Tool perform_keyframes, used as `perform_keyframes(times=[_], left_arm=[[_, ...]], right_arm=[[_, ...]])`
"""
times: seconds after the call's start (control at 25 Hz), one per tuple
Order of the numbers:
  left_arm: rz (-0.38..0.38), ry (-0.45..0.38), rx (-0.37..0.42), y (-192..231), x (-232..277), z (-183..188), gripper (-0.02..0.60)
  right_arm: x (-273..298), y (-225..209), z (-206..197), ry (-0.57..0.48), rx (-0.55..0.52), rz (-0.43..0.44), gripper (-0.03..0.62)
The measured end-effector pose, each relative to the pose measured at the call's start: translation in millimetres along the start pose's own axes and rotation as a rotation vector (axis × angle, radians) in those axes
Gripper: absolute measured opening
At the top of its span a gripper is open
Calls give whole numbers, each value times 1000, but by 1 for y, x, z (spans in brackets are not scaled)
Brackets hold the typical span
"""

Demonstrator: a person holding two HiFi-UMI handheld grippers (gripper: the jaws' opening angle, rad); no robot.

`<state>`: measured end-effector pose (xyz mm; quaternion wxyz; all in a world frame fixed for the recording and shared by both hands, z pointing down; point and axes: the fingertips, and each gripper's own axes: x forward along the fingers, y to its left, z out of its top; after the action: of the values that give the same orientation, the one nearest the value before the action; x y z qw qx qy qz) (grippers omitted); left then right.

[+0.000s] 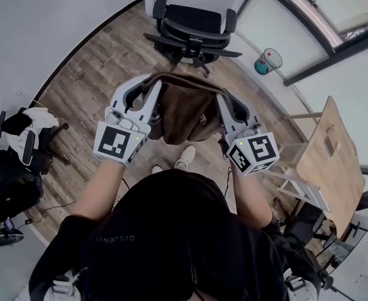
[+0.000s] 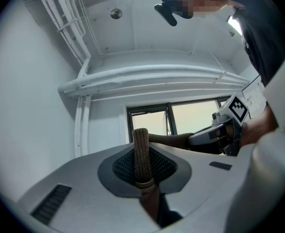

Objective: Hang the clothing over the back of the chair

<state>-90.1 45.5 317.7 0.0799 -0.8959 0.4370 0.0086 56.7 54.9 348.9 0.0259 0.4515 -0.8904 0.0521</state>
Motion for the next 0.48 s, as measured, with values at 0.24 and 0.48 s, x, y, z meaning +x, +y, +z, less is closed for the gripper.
perform_keyframes(times=[0.24,0.48], left_arm=[[18,5,12,6,33,2,48],[49,7,24,11,64,8,48]], right_arm=[[19,-32,9,-8,-2,21,44],[32,-62,21,0,-6,35,44]])
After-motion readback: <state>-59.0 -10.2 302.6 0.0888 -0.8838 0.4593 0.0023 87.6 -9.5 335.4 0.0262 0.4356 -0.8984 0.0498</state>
